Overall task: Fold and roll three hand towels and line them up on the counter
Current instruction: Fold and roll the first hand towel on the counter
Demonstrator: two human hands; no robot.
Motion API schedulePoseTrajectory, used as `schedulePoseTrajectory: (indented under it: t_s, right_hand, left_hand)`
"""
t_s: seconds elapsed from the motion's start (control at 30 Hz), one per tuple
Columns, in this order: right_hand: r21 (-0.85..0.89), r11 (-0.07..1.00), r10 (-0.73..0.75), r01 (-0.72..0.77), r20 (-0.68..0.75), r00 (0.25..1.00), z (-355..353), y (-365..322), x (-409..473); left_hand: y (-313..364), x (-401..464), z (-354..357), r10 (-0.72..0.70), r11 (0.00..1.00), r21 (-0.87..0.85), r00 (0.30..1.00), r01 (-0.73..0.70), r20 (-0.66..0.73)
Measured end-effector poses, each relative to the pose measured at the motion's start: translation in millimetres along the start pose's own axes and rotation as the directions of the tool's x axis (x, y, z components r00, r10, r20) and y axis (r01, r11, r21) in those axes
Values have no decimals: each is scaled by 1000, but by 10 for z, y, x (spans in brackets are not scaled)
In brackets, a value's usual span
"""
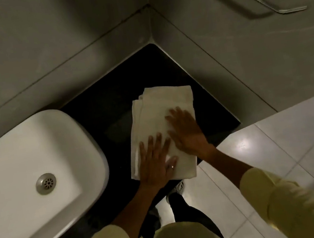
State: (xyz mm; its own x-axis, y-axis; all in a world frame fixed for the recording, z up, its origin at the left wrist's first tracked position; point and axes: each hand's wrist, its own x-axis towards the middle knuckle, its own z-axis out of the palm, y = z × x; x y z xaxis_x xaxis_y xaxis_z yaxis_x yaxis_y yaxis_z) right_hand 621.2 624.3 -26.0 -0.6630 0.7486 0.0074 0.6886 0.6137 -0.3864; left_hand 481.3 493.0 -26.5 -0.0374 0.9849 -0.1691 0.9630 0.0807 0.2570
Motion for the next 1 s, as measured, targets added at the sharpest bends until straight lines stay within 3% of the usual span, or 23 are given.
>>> schedulePoseTrajectory:
  t_s: [0.03,0.1,0.27,0.5,0.63,0.73,0.8,0.9,1.0]
  right_hand:
    - [-61,994,-92,94,42,995,79,2,-40]
    - [-79,990,-111,118,86,990,166,65,4]
    - [-85,996,47,-38,101,994,-25,373,471]
    - [5,980,190,-198,257,948,-519,816,1204]
    - [259,861,275,-438,487,829,-714,905,1521]
    - [194,822,338,-536,592,732,-801,922,1633]
    - [178,834,332,-522,592,734,-855,924,1651]
    - [215,873,295,-438,482,825,-897,851,1554]
    - [-188,962,233,-199,181,955,-829,630,1222]
  left_hand:
    - [9,-38,5,-4,1000,15,1000,4,-6]
    - [14,-48,-4,-12,999,38,1000,12,3]
    - [-84,254,-130,-1,1000,21,997,-1,78]
    - [-446,1757,-628,142,989,26,984,-145,106]
    - [-501,2334,-1008,86,996,6,952,-91,293]
    - [-482,2594,-1149,76,986,99,893,-133,443]
    - [-491,2634,-1191,96,981,99,860,-167,501]
    - [-469,2488,-1256,131,991,-24,872,-135,473]
    - [-416,2145,-1231,132,986,69,963,-152,233]
